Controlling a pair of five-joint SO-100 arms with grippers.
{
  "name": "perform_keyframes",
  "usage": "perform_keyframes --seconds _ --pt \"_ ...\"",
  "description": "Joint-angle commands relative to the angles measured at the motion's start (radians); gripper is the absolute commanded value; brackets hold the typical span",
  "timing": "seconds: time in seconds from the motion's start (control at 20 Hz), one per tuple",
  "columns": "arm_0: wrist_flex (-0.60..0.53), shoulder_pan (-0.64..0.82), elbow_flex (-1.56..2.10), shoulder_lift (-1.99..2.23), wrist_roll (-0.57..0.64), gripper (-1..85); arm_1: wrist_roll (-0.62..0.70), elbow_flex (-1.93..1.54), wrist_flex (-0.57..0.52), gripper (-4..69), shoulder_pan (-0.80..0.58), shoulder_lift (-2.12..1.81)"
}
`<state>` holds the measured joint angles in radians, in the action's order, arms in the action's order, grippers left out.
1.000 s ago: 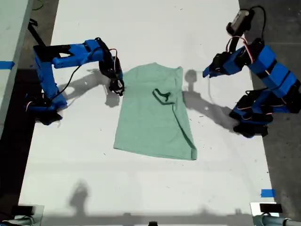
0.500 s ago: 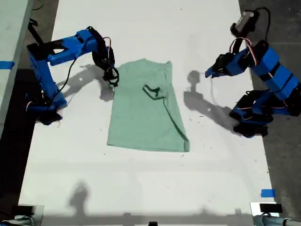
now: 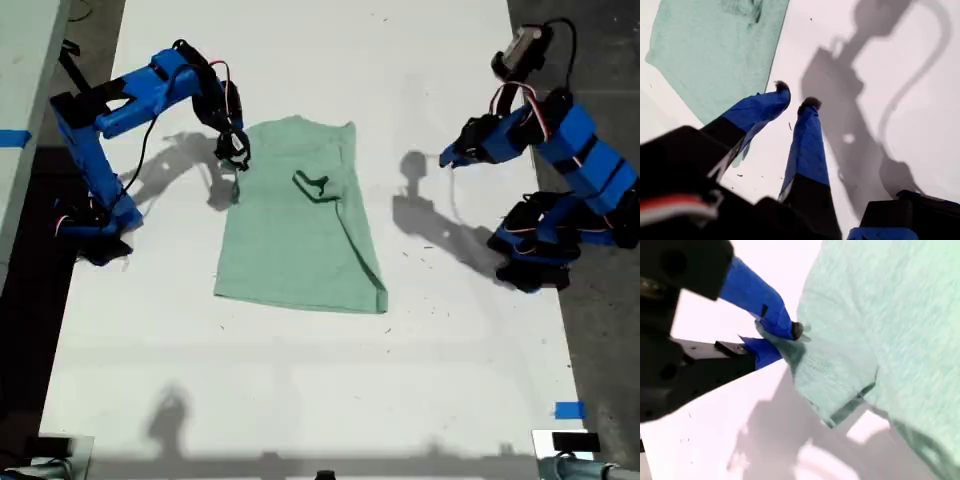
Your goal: Fold t-shirt
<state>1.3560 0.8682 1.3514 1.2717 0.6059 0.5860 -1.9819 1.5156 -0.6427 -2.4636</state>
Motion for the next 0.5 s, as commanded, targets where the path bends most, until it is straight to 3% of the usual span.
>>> perform_keyframes --seconds 0.0,0.3,0.45 --pt "0.038 -0.06 -0.161 -0.006 -0.015 0.0 -0.011 0.006 0.011 7.9 0.002 -0.031" --pt "0.129 -0.144 -0.532 -0.202 -0.028 0.0 -0.026 -0.009 0.014 7.5 0.017 -0.048" --pt "0.106 -0.176 -0.601 -0.244 -0.04 0.0 -0.032 -0.014 0.021 7.4 0.02 -0.058"
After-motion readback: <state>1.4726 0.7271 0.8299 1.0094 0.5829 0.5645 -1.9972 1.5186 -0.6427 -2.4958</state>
